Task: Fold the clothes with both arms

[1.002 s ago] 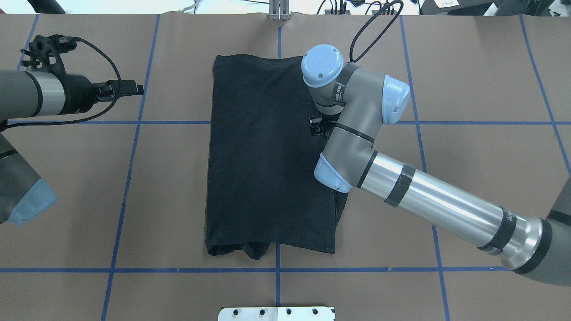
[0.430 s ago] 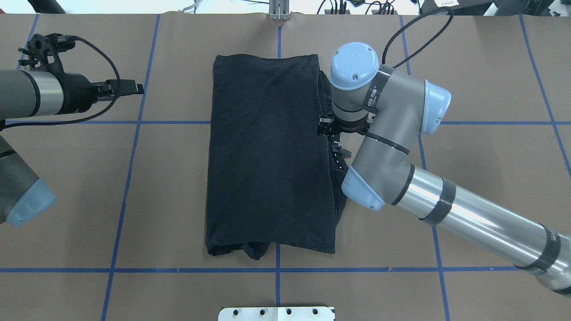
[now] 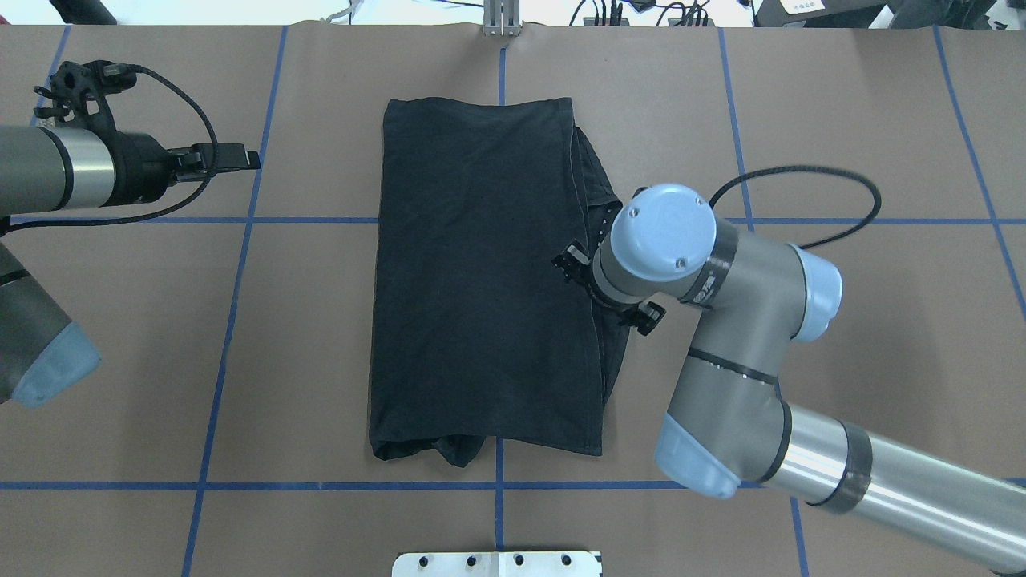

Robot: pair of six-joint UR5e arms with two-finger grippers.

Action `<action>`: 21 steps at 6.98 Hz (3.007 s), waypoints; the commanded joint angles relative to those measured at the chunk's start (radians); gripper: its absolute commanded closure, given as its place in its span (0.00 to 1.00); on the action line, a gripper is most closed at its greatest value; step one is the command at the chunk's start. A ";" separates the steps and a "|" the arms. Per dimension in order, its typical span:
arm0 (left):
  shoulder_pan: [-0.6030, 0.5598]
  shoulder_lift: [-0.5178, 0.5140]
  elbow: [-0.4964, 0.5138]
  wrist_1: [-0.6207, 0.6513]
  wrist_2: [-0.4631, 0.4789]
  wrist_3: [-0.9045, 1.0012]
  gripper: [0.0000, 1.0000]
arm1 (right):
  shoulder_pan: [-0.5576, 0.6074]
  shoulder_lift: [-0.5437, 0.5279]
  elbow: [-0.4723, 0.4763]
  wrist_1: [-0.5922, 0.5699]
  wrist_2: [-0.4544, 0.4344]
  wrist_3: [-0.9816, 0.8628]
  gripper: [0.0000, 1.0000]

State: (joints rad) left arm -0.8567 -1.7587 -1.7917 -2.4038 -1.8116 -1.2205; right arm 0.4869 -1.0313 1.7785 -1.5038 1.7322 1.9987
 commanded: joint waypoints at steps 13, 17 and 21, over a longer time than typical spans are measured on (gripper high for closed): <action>-0.001 0.001 -0.003 -0.002 0.000 -0.002 0.00 | -0.254 -0.115 0.070 0.039 -0.183 0.463 0.11; -0.001 0.002 -0.011 -0.002 0.000 -0.014 0.00 | -0.254 -0.116 0.070 0.039 -0.178 0.454 1.00; -0.001 0.004 -0.015 -0.002 0.000 -0.022 0.00 | -0.242 -0.112 0.073 0.040 -0.172 0.437 1.00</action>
State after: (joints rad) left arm -0.8575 -1.7550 -1.8067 -2.4053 -1.8116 -1.2399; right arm 0.2380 -1.1441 1.8475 -1.4648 1.5572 2.4410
